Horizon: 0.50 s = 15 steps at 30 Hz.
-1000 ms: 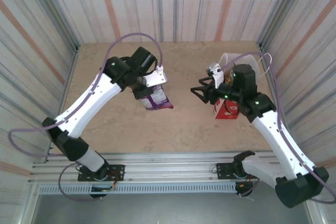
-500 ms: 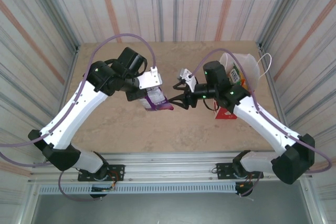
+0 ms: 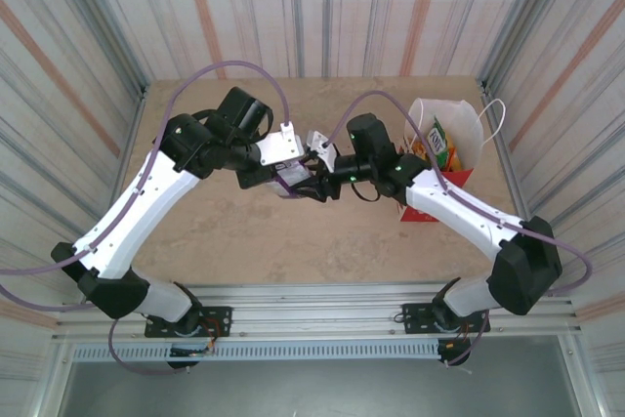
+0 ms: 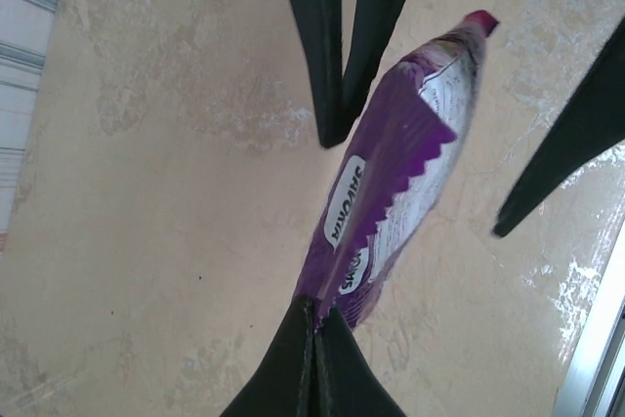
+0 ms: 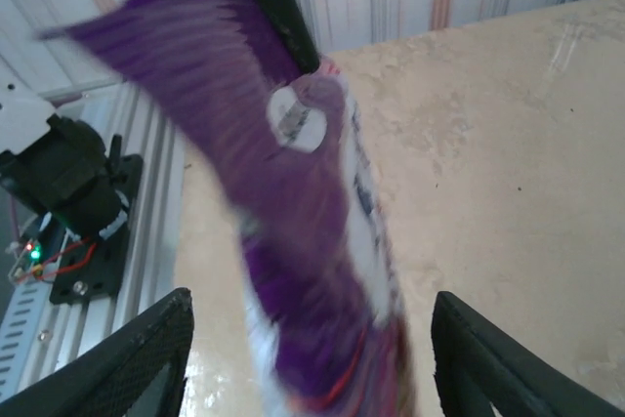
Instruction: Place the snacks into the paper bag
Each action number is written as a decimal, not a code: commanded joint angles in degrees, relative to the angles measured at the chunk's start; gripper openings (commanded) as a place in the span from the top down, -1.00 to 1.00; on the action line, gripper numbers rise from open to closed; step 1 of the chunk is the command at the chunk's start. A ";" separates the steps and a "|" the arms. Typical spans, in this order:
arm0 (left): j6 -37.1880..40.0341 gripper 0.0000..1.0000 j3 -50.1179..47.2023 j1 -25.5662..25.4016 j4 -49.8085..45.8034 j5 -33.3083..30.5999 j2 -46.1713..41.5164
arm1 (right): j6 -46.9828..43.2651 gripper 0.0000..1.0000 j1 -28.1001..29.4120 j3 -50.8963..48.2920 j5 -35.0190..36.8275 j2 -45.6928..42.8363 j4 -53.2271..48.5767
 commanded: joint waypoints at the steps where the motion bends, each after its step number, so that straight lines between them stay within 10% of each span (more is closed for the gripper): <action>1: -1.62 1.00 1.59 0.18 1.72 1.72 -2.42 | 1.76 -0.10 0.46 -0.46 0.02 1.63 5.64; 7: -2.74 1.00 1.34 0.37 3.38 -0.41 -2.69 | 2.13 0.53 0.24 -2.73 1.33 1.13 9.77; 15: -5.40 0.83 0.90 2.15 5.99 -1.62 -2.75 | 2.28 0.81 -0.39 -5.39 2.65 -2.15 11.66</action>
